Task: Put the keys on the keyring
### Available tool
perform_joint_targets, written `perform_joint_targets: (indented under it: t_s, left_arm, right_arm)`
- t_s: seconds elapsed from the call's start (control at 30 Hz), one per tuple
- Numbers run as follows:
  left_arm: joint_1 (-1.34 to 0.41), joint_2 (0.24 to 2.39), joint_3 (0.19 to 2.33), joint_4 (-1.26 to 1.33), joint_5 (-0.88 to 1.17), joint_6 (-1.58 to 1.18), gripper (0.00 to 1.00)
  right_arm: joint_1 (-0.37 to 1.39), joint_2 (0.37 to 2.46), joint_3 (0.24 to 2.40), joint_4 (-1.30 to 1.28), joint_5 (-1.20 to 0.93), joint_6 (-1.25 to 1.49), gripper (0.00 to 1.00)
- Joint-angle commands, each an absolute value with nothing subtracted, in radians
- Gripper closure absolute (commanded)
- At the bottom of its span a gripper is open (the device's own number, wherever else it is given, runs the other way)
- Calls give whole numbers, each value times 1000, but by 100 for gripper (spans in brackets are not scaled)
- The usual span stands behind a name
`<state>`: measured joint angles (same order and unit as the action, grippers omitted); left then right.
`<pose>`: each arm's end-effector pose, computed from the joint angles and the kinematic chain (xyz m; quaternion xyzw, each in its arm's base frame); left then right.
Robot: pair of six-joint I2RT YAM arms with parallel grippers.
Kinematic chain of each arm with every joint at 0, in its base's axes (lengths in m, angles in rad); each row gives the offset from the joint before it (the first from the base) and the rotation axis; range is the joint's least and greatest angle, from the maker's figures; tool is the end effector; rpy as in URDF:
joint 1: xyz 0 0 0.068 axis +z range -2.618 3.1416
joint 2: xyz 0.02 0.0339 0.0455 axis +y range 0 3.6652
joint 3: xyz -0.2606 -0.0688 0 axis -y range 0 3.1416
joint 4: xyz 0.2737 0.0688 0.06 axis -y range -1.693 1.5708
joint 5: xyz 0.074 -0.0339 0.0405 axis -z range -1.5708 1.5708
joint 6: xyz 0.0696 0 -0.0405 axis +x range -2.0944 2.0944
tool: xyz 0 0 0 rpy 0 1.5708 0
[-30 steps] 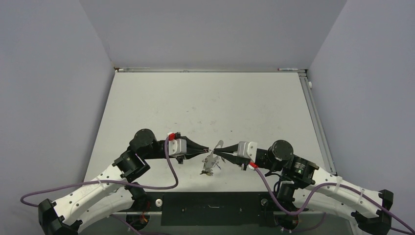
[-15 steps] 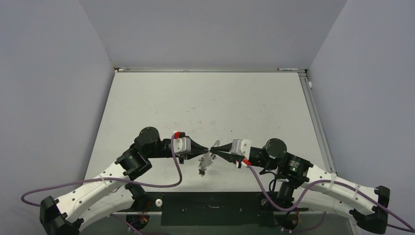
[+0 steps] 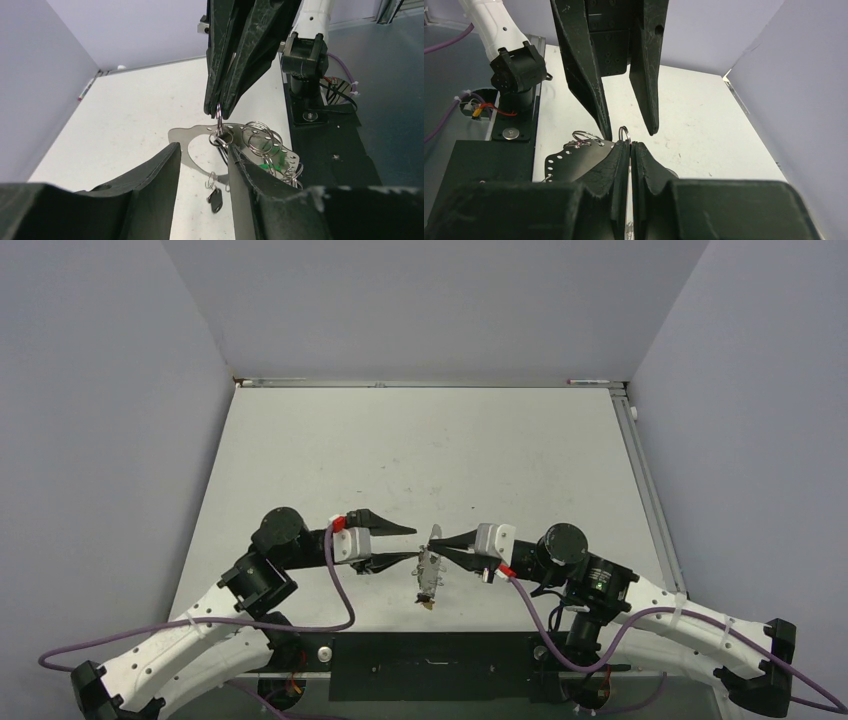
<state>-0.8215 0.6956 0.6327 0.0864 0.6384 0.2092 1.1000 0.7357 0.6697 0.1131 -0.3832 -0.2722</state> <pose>0.1241 -0.1943 0.3262 0.5223 0.4666 -0.4138 0.5816 0.0867 0.2277 0.3367 -0.5359 0.4370 0.4060 0.5975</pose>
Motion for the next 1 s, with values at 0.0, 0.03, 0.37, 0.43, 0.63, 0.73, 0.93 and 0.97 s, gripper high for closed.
perform_joint_targets:
  t_s: [0.0,0.03,0.37,0.43,0.63,0.73,0.93,0.97]
  left_arm:
    - [-813,687,643,152,656,202,65]
    - [-812,687,643,155,662,200,65]
    - [-811,713,645,171,696,184,74]
    - [-811,715,644,178,699,178,75]
    - [-811,718,647,173,701,179,94]
    - [-811,717,649,174,693,179,100]
    - [-811,731,688,70,627,220,100]
    - [-811,738,701,38,613,240,100]
  right_arm:
    - [1097,735,678,222,-409,-258,95]
    - [1097,738,677,226,-408,-258,95]
    - [1089,764,672,264,-428,-245,95]
    - [1085,767,668,269,-426,-243,95]
    - [1076,766,660,283,-431,-233,95]
    - [1076,772,659,280,-433,-231,95]
    - [1075,808,728,145,-380,-227,93]
    - [1075,823,763,82,-364,-237,88]
